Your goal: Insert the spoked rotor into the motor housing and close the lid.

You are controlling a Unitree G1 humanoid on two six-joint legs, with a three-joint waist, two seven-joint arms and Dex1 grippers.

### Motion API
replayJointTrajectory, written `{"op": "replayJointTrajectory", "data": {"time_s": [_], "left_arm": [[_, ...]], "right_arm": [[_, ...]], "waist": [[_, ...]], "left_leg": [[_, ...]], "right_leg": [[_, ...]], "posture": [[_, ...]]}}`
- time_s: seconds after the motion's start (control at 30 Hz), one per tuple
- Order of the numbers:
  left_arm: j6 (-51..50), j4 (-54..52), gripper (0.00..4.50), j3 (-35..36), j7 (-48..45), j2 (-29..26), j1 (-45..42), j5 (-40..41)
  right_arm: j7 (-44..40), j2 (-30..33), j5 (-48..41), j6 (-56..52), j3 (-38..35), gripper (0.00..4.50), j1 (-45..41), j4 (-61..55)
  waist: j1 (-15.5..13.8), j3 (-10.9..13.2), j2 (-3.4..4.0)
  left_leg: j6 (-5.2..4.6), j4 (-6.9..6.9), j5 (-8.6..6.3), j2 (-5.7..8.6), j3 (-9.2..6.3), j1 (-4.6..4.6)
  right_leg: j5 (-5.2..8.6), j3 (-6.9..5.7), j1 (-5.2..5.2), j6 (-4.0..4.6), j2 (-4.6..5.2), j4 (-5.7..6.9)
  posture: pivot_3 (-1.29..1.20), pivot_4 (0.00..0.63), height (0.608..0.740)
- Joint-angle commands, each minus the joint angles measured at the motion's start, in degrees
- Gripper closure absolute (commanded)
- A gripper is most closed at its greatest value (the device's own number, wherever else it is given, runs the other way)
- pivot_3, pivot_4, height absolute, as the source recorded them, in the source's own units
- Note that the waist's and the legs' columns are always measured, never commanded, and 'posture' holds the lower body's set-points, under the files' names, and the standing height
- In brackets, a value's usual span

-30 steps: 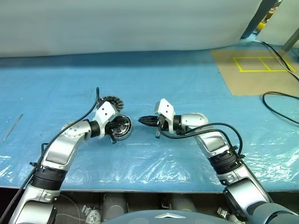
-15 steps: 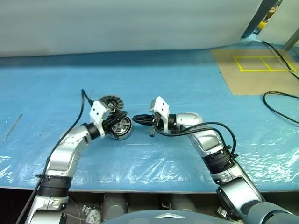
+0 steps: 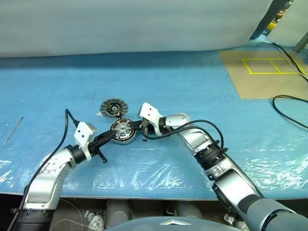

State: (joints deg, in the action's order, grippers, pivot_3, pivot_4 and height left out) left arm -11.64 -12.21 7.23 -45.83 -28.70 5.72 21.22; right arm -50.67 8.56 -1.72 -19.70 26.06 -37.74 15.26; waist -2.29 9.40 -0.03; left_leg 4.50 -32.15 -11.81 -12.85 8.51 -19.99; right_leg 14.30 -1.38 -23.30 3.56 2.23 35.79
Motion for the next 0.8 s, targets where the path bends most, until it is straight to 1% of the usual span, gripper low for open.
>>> {"op": "replayJointTrajectory", "data": {"time_s": [0.03, 0.17, 0.27, 0.33, 0.47, 0.53, 0.6, 0.67, 0.8], "left_arm": [[1.32, -1.83, 4.48, 0.81, 0.23, -0.78, 1.70, -0.22], [1.60, -1.36, 4.48, -0.06, 0.19, -1.05, 1.96, -0.97], [1.38, -0.79, 4.48, -0.75, 0.20, -1.31, 1.33, -1.78], [1.36, -0.35, 4.48, -0.87, 0.45, -1.34, 0.92, -2.16], [1.60, 0.30, 4.48, -0.96, 0.79, -1.19, 0.22, -2.76], [2.17, 0.88, 4.48, -0.40, 1.29, -0.56, -0.42, -2.50], [3.79, 1.84, 4.48, 2.52, 2.56, 1.40, -1.78, 0.14], [4.71, 2.33, 4.48, 5.04, 3.06, 3.06, -2.48, 2.98], [5.49, 4.26, 4.48, 7.89, 2.94, 1.49, -0.89, 2.43]], "right_arm": [[-0.96, -1.87, -0.39, 2.73, 0.06, 4.50, -1.92, -0.77], [-1.57, -3.18, 0.78, 2.64, 1.33, 4.50, -2.67, 0.50], [-2.25, -1.72, 4.08, 0.62, 4.14, 4.50, -3.12, 2.82], [-2.75, -0.59, 5.73, 1.21, 5.44, 4.50, -2.89, 3.76], [-2.66, -0.03, 6.06, 0.80, 5.43, 4.50, -2.50, 3.52], [-2.07, -0.53, 5.11, 2.24, 4.27, 4.50, -2.22, 3.05], [-1.27, -2.49, 1.59, 3.37, 0.83, 4.50, -2.05, 1.14], [-1.51, -3.38, -0.35, 3.92, -1.04, 4.50, -1.88, -0.19], [-4.22, -1.76, -3.52, 4.75, -3.45, 4.50, -0.51, -4.18]], "waist": [[0.02, 0.00, 0.00], [0.06, 0.00, 0.00], [0.06, 0.00, 0.00], [0.05, 0.00, 0.00], [0.03, -0.01, 0.00], [-0.05, -0.01, 0.00], [-0.08, 0.00, 0.00], [-0.06, 0.00, -0.02], [0.10, 0.00, -0.02]], "left_leg": [[0.00, 0.00, 0.00, 0.00, 0.00, 0.00], [0.00, 0.00, 0.00, -0.02, 0.00, 0.02], [0.00, -0.02, 0.00, -0.01, 0.00, 0.07], [0.00, -0.02, 0.00, 0.01, 0.01, 0.06], [0.00, -0.02, 0.00, 0.01, 0.01, 0.22], [0.00, -0.02, 0.00, 0.02, 0.01, 0.26], [-0.01, -0.03, 0.00, 0.02, 0.01, 0.25], [-0.01, -0.06, 0.00, 0.01, 0.01, 0.21], [0.00, -0.04, 0.00, -0.02, 0.01, 0.13]], "right_leg": [[-0.01, 0.00, -0.01, -0.01, 0.00, 0.00], [0.00, 0.00, -0.01, 0.00, -0.01, 0.03], [0.02, 0.00, 0.02, 0.04, 0.01, 0.02], [0.00, 0.01, 0.04, 0.01, 0.02, 0.02], [0.06, 0.02, 0.20, 0.10, 0.03, 0.03], [0.09, 0.02, 0.25, 0.16, 0.05, 0.03], [0.09, 0.02, 0.25, 0.15, 0.06, 0.03], [0.08, 0.03, 0.23, 0.15, 0.05, 0.02], [-0.05, 0.03, 0.13, -0.06, -0.02, 0.03]], "posture": [[0.00, 0.150, 0.740], [0.00, 0.150, 0.740], [0.00, 0.150, 0.740], [0.00, 0.150, 0.740], [0.00, 0.150, 0.740], [0.00, 0.150, 0.740], [0.00, 0.150, 0.740], [0.00, 0.150, 0.740], [0.00, 0.150, 0.740]]}}
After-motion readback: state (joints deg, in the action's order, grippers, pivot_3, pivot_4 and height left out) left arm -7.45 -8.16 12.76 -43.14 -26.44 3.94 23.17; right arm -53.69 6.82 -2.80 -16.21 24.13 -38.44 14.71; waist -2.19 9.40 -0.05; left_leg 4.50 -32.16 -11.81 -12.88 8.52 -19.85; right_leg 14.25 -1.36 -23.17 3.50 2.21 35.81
